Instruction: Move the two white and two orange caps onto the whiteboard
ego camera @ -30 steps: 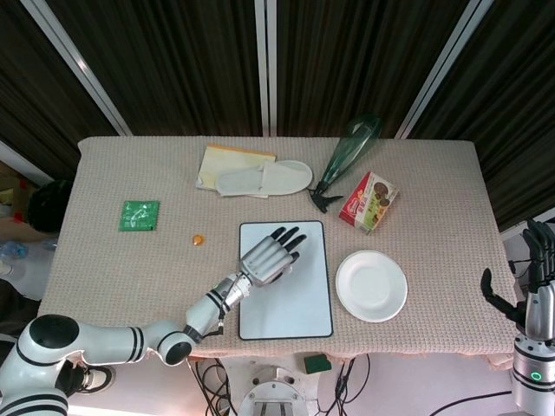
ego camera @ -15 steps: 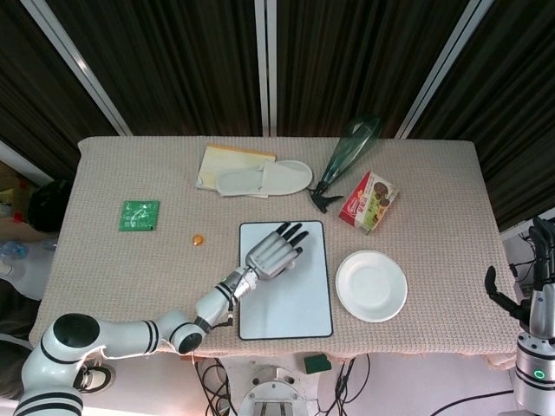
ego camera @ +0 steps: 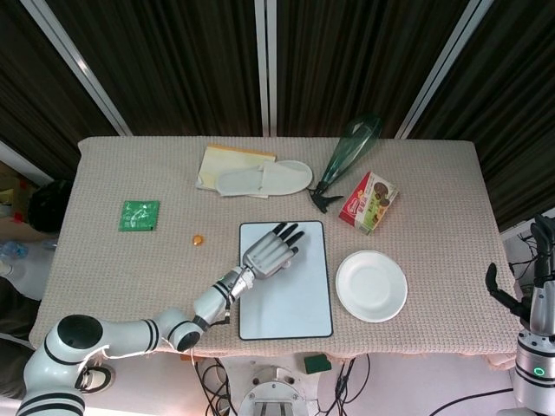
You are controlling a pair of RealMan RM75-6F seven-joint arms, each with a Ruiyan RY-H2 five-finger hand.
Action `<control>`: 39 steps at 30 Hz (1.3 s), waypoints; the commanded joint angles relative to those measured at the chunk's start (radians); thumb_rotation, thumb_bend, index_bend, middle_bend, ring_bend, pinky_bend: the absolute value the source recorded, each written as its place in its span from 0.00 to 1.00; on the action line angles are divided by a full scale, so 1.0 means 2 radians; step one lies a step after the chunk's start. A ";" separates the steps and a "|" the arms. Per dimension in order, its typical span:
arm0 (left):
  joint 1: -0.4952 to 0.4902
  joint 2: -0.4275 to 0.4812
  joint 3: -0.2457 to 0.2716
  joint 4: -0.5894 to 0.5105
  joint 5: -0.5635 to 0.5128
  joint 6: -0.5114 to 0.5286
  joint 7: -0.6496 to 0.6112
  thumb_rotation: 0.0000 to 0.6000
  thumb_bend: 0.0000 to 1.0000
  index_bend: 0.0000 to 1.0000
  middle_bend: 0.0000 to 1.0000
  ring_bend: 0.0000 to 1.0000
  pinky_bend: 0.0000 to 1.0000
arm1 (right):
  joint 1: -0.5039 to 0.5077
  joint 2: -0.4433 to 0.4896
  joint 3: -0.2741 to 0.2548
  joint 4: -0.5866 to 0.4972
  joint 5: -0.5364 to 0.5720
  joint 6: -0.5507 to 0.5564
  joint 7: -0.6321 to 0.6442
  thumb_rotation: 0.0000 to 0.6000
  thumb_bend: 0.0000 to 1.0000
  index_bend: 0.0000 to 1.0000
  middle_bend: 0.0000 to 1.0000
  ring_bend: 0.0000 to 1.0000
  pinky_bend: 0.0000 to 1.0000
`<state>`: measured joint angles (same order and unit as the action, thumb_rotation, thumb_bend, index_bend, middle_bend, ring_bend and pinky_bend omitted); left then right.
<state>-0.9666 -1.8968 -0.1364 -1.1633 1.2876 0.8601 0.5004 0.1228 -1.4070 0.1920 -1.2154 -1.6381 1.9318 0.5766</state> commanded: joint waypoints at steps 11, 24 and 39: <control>0.004 0.002 0.002 -0.005 0.004 0.003 -0.002 1.00 0.32 0.53 0.11 0.04 0.14 | -0.001 0.000 0.000 0.000 -0.001 0.000 -0.001 1.00 0.48 0.04 0.02 0.00 0.00; 0.004 0.001 0.002 -0.006 -0.003 -0.001 0.011 1.00 0.32 0.41 0.11 0.04 0.14 | -0.001 -0.003 0.000 0.005 -0.001 -0.001 0.004 1.00 0.48 0.04 0.02 0.00 0.00; 0.013 0.019 0.005 -0.035 -0.003 0.009 0.019 1.00 0.32 0.26 0.11 0.04 0.14 | -0.002 -0.002 0.000 0.004 -0.003 0.002 0.004 1.00 0.48 0.04 0.02 0.00 0.00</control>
<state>-0.9444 -1.8671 -0.1291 -1.2226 1.2811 0.8728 0.5310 0.1184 -1.4117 0.1921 -1.2075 -1.6433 1.9359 0.5839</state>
